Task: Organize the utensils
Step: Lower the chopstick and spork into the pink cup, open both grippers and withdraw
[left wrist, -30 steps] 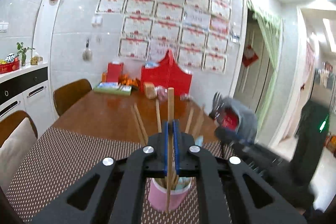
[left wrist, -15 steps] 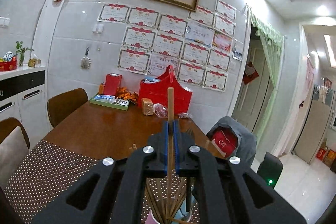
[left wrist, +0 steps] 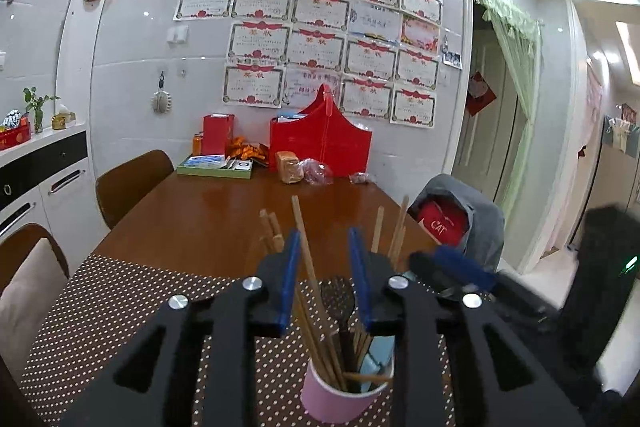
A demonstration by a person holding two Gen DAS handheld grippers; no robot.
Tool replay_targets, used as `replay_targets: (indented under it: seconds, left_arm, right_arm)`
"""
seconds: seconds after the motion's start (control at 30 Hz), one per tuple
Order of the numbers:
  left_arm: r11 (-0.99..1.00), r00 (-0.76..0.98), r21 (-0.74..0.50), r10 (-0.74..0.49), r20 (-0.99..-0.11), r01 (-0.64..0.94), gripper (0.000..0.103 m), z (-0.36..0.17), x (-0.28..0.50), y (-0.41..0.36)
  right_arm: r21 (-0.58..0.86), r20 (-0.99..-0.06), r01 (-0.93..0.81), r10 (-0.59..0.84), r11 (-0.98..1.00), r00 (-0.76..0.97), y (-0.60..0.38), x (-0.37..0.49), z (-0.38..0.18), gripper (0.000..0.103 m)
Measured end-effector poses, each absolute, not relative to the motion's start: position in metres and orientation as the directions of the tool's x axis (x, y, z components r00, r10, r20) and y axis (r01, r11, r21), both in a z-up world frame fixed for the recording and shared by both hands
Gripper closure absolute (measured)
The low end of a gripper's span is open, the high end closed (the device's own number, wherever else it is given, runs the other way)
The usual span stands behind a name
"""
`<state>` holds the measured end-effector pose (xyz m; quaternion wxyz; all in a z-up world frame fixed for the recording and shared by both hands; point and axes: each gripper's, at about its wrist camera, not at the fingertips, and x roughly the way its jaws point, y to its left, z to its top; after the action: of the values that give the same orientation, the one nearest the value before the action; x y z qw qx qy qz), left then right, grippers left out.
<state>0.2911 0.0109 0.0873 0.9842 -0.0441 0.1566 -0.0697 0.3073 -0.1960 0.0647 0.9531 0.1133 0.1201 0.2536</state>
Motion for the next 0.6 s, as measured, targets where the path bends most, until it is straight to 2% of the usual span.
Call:
replay_targets:
  seconds: [0.13, 0.23, 0.47, 0.6]
  left_arm:
    - [0.988, 0.944, -0.095, -0.142, -0.296, 0.119, 0.062, 0.08, 0.273, 0.009]
    - [0.992, 0.949, -0.063, -0.125, -0.29, 0.112, 0.061, 0.073, 0.255, 0.004]
    - [0.994, 0.954, -0.009, -0.108, -0.281, 0.11, 0.047, 0.046, 0.209, -0.008]
    - [0.99, 0.956, 0.048, -0.117, -0.268, 0.135, 0.046, 0.026, 0.183, -0.02]
  right_arm:
    - [0.258, -0.176, -0.444, 0.494, 0.858, 0.851, -0.207, 0.283, 0.076, 0.057]
    - [0.244, -0.186, -0.432, 0.479, 0.868, 0.858, -0.215, 0.261, 0.078, 0.057]
    - [0.226, -0.265, -0.392, 0.444, 0.892, 0.856, -0.224, 0.213, 0.051, 0.049]
    - [0.2, -0.311, -0.346, 0.394, 0.917, 0.865, -0.221, 0.186, 0.03, 0.048]
